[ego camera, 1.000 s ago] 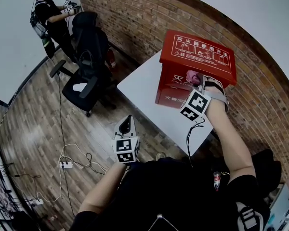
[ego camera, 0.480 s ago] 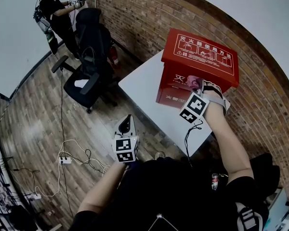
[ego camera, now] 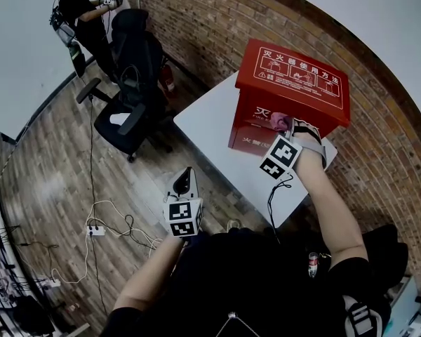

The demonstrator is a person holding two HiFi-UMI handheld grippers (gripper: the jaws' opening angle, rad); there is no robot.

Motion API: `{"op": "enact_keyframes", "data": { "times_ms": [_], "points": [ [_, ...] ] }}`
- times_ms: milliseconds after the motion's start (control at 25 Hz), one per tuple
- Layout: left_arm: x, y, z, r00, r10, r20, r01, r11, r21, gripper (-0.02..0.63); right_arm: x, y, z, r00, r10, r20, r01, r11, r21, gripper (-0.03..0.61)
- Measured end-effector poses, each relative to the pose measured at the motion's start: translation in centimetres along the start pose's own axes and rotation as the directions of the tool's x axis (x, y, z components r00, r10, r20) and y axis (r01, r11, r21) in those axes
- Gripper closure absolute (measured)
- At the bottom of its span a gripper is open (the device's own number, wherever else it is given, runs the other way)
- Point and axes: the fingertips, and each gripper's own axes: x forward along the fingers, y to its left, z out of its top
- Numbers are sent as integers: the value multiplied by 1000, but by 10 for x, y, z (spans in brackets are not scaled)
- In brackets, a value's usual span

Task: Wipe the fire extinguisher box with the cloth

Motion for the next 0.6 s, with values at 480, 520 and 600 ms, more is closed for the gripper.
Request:
{"op": "enact_keyframes", "data": {
  "times_ms": [480, 520, 600],
  "points": [
    [-1, 0, -5, 1000, 11, -14, -11, 1000, -4, 586, 14, 17, 2, 999, 48, 8, -48, 999, 1, 472],
    [-1, 0, -6, 1000, 11, -17, -11, 1000, -3, 586, 15, 19, 1, 999, 51, 7, -51, 999, 0, 472],
    [-1, 0, -8, 1000, 13, -22, -13, 1000, -2, 586, 19, 23, 1, 998, 58, 6, -58, 998, -2, 472]
  ]
}}
